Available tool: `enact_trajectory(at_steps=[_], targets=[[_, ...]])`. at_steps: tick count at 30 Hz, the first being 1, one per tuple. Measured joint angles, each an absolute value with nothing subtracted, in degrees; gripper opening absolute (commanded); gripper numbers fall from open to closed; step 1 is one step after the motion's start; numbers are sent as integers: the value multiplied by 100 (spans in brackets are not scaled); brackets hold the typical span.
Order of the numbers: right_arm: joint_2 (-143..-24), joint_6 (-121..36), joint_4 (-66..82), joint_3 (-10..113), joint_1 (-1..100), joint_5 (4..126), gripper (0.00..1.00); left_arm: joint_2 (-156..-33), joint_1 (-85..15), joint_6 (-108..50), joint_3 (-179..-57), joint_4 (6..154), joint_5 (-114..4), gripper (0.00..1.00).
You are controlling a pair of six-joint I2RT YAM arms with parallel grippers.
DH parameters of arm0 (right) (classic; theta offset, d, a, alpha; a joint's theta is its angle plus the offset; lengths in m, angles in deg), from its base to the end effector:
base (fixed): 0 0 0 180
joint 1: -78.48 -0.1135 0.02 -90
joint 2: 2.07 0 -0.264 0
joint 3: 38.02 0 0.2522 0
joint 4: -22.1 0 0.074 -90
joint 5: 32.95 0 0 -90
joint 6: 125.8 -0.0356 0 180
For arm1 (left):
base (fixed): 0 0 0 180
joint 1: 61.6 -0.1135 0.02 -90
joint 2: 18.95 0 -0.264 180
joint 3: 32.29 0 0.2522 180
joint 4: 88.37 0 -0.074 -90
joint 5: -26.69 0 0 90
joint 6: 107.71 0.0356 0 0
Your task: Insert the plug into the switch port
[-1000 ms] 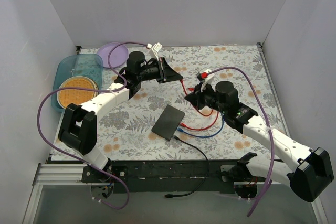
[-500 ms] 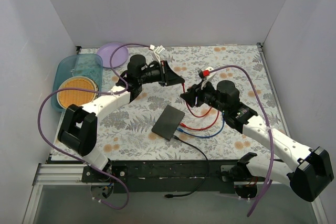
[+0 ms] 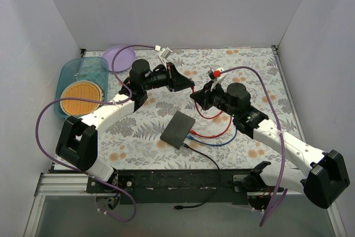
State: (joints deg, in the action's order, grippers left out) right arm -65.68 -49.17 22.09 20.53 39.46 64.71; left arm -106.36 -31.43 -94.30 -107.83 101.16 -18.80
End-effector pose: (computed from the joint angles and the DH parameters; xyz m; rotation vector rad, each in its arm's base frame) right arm 0.2011 0.1691 0.3181 -0.4841 1.6523 0.7975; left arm 0.2937 -0.1996 0.3213 -0.0630 2.0450 -1.9321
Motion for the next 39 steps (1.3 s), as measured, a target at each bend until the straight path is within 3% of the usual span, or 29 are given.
enact_trajectory(at_steps=[1,2,3,15,26,32,33,36,39], targets=[[-6568,-4919,2203,2053,3946,6473,1,-10636,-3143,-9406,-10772,10127,-1873,48],[-6568,-4917,2198,2053,3946,6477,1,-10636,-3143,-9380,-10765,10134,-1882,96],[-6566,-4906,2201,2053,3941,6471,1,-10636,-3143,-9352,-10763,10129,-1876,98],[-6103,-4462,2100,1891,3941,6641,1,-9694,-3119,-9247,-10343,9729,-3224,98],[-5974,-4139,1764,1813,3941,7085,1,-9712,-3117,-9253,-10138,10405,-2800,98],[-5980,-4001,1525,1848,3941,7430,1,-9804,-3117,-9253,-10072,10894,-2048,79],[-5985,-3986,1484,1861,3941,7500,1,-9825,-3117,-9251,-10072,10997,-1887,70],[-5996,-3977,1420,1916,3941,7675,1,-9869,-3117,-9258,-10055,11242,-1500,59],[-5996,-3964,1416,1955,3941,7789,1,-9906,-3117,-9240,-10040,11375,-1194,55]])
